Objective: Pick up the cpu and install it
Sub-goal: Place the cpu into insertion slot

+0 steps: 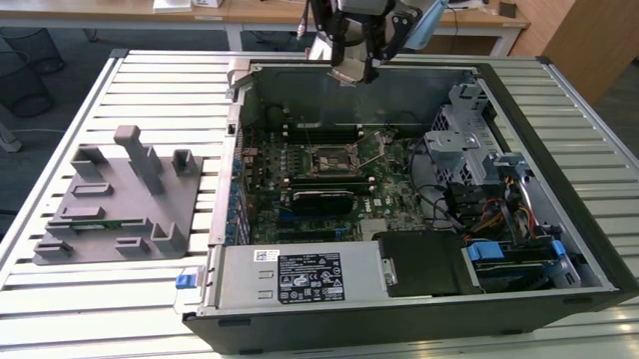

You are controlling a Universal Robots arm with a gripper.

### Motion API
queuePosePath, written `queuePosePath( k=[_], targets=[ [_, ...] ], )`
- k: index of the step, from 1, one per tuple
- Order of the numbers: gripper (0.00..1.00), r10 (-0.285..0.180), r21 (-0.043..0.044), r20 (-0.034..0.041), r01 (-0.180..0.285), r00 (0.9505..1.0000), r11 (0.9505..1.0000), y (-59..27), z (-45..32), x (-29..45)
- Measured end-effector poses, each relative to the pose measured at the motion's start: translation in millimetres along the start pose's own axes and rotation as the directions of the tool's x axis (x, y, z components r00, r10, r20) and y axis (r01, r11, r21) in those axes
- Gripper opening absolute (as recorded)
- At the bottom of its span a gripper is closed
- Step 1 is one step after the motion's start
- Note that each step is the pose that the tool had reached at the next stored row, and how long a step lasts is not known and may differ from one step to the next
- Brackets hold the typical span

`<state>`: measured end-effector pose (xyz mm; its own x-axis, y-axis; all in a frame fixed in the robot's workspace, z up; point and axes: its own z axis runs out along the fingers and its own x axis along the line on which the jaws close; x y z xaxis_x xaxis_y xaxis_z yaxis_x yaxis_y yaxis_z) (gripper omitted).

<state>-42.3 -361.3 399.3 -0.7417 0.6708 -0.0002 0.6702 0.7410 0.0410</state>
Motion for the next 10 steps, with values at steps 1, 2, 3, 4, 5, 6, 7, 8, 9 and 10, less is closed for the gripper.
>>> queuePosePath(
  k=[1,2,3,4,5,6,7,8,9,10],
  targets=[
    [0.54,0.018,0.0,0.0008,-0.018,0.9998,0.9998,0.0,0.3,0.0],
    [0.54,0.035,-0.0001,0.0014,-0.035,0.9994,0.9994,0.0,0.6,0.0],
    [0.54,0.053,-0.0001,0.0022,-0.053,0.9986,0.9986,0.0,0.9,0.0],
    [0.54,0.07,-0.0001,0.0029,-0.07,0.9975,0.9975,0.0,1.2,0.0],
    [0.54,0.088,-0.0002,0.0037,-0.088,0.9961,0.9961,-0.1,1.5,0.0],
    [0.54,0.105,-0.0003,0.0044,-0.105,0.9944,0.9944,-0.1,1.8,0.0],
    [0.54,0.124,-0.0004,0.0051,-0.124,0.9923,0.9923,-0.1,2.1,0.0],
    [0.54,0.141,-0.0004,0.0058,-0.141,0.99,0.99,-0.1,2.4,0.0],
    [0.54,0.159,-0.0006,0.0065,-0.159,0.9873,0.9873,-0.1,2.7,0.0],
    [0.54,0.176,-0.0007,0.0072,-0.176,0.9843,0.9844,-0.1,3.0,0.0]
  ],
)
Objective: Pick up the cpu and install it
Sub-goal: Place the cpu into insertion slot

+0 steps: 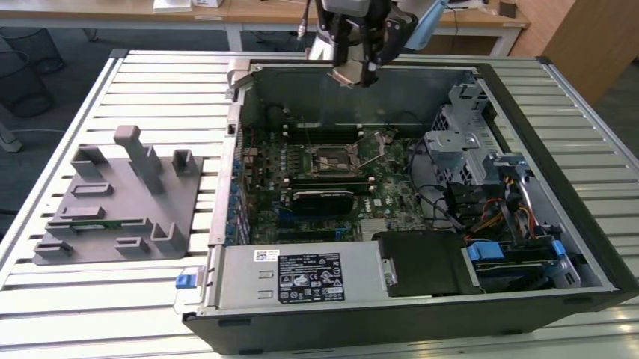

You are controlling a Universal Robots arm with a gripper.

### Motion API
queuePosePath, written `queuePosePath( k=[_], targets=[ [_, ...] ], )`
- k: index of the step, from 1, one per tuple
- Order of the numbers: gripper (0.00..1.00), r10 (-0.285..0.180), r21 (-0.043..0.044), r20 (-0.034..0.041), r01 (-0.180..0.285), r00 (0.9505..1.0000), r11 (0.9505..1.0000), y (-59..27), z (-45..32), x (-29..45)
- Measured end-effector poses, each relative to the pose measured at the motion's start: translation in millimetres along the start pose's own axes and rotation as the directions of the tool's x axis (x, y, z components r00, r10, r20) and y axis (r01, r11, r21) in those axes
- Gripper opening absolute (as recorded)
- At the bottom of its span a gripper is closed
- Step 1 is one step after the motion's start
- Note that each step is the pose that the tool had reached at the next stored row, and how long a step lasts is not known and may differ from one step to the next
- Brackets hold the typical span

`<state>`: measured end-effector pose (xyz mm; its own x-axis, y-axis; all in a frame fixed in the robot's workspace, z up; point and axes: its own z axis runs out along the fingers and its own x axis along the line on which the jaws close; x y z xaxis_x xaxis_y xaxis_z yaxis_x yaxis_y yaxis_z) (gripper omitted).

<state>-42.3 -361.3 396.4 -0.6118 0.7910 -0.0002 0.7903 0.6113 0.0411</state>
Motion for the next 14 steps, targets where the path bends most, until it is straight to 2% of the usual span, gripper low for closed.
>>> queuePosePath(
  k=[4,7,10,14],
  targets=[
    [0.54,0.067,-0.0001,0.0027,-0.067,0.9977,0.9977,0.0,1.2,0.0],
    [0.54,0.113,-0.0003,0.0046,-0.113,0.9936,0.9936,0.0,2.2,0.1],
    [0.54,0.163,-0.0004,0.0067,-0.163,0.9866,0.9866,-0.1,3.7,0.1],
    [0.54,0.232,-0.0011,0.0095,-0.232,0.9726,0.9727,-0.2,6.9,0.1]
  ],
)
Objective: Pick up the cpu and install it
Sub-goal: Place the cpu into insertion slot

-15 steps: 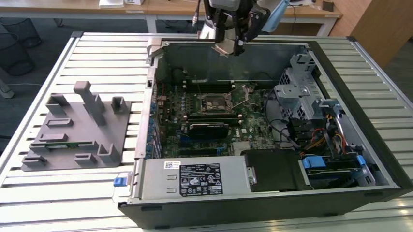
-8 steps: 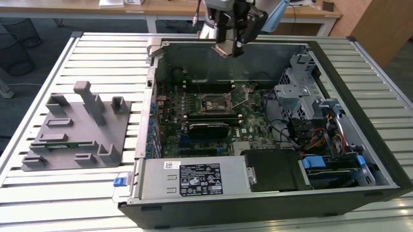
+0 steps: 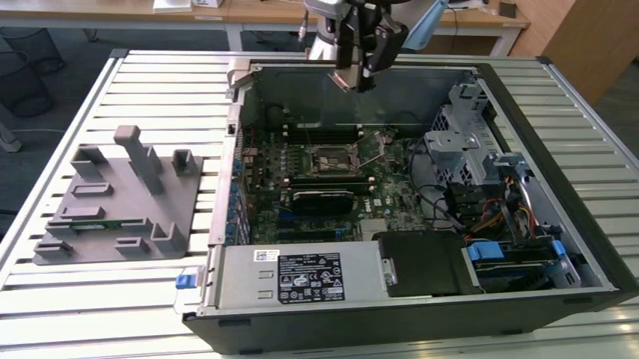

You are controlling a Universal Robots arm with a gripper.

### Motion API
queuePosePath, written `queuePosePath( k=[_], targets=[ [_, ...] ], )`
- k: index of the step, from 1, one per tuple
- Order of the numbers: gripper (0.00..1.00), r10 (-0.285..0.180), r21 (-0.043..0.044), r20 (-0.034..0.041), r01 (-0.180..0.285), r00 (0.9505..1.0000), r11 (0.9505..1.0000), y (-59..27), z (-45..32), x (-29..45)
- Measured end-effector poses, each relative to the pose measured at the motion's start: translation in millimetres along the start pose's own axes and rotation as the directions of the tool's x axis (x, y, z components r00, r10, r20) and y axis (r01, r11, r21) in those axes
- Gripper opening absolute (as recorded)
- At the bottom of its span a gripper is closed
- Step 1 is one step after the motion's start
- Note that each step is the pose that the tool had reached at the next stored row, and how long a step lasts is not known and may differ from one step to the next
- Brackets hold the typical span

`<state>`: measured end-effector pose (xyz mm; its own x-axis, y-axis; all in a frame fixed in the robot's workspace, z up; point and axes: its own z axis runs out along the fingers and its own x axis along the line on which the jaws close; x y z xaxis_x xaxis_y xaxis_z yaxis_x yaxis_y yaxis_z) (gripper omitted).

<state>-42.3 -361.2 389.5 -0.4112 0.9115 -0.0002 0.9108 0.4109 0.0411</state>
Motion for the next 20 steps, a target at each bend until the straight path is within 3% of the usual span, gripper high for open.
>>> queuePosePath(
  k=[7,20],
  targets=[
    [0.54,0.111,-0.0002,0.0045,-0.111,0.9938,0.9939,-0.4,10.5,0.2],
    [0.54,0.244,-0.0009,0.0114,-0.244,0.9696,0.9697,-0.5,33.4,1.9]
  ],
)
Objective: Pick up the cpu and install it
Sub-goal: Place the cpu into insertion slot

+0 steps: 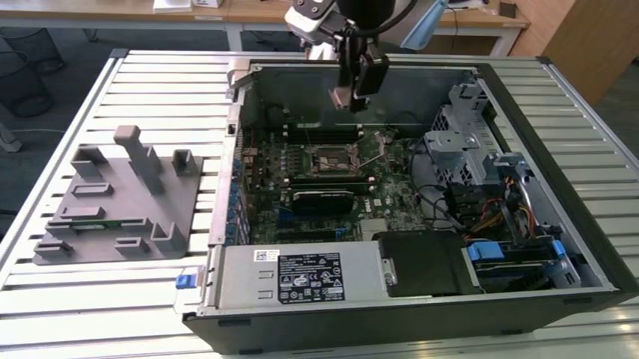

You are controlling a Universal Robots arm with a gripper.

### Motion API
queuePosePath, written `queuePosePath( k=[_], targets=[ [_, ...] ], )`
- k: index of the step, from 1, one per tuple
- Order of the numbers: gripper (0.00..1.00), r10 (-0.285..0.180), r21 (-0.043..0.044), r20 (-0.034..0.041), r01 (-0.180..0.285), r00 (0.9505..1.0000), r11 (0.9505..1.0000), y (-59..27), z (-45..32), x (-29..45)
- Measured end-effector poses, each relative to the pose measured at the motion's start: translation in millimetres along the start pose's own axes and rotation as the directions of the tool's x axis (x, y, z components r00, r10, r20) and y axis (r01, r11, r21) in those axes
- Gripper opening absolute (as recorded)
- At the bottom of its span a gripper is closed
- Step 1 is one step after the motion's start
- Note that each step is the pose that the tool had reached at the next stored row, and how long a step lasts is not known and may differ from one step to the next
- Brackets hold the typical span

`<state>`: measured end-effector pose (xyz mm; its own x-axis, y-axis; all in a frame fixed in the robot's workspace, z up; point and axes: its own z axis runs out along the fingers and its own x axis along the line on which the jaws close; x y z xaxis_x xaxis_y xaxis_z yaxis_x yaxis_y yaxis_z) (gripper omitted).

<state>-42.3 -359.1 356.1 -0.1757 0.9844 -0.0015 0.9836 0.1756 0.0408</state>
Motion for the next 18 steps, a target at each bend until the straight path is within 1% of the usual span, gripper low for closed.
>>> queuePosePath(
  k=[5,10,15,16,18],
  targets=[
    [0.54,0.047,0.0003,0.004,-0.047,0.9989,0.9989,-0.1,7.4,1.0],
    [0.54,0.101,0.0005,0.0072,-0.101,0.9949,0.9949,-0.2,13.7,2.2],
    [0.54,0.103,0.0004,0.0071,-0.103,0.9946,0.9946,2.5,21.2,18.7],
    [0.54,0.106,0.0004,0.0074,-0.106,0.9943,0.9943,2.6,23.0,20.1],
    [0.54,0.127,0.0003,0.0079,-0.127,0.9919,0.9919,2.6,26.5,20.4]
  ],
)
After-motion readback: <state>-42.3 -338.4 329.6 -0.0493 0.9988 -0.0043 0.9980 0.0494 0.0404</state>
